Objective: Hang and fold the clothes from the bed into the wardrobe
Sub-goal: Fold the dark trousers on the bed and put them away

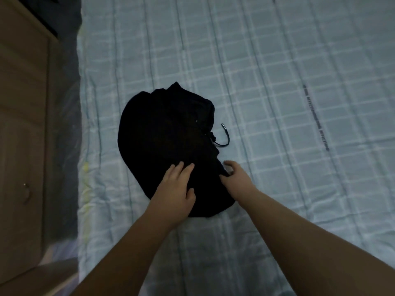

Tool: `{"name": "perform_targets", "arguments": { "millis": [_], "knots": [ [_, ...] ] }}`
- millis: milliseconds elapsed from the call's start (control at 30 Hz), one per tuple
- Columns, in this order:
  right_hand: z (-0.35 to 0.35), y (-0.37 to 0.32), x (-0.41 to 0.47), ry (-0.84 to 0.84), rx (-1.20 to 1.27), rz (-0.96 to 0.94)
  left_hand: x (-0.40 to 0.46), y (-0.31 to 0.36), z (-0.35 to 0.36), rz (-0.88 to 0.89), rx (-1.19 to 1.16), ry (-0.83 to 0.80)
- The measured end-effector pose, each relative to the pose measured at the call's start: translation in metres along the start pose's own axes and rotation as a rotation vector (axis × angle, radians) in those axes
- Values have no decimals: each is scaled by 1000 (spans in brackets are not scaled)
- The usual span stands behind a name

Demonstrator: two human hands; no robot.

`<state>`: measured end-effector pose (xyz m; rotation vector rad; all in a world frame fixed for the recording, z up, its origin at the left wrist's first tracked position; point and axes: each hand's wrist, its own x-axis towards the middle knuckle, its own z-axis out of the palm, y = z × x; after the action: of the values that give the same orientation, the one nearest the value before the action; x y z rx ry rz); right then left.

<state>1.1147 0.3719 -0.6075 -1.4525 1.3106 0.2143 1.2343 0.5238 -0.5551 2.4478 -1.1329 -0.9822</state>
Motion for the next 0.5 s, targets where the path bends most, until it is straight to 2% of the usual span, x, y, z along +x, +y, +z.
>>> {"name": "perform_targets", "arguments": {
  "millis": [67,200,333,500],
  "knots": [
    [6,-2,-23,-91,-9,-100,-4,2,-2,-16,-1,2],
    [8,6,-70,-151,-163,-313,-5,20,-13,-40,-47,60],
    [10,29,-90,-257,-273,-319,-2,34,-15,-24,-51,109],
    [15,48,-85,-327,-354,-235,9,34,3,-77,69,-18]
  ]
}}
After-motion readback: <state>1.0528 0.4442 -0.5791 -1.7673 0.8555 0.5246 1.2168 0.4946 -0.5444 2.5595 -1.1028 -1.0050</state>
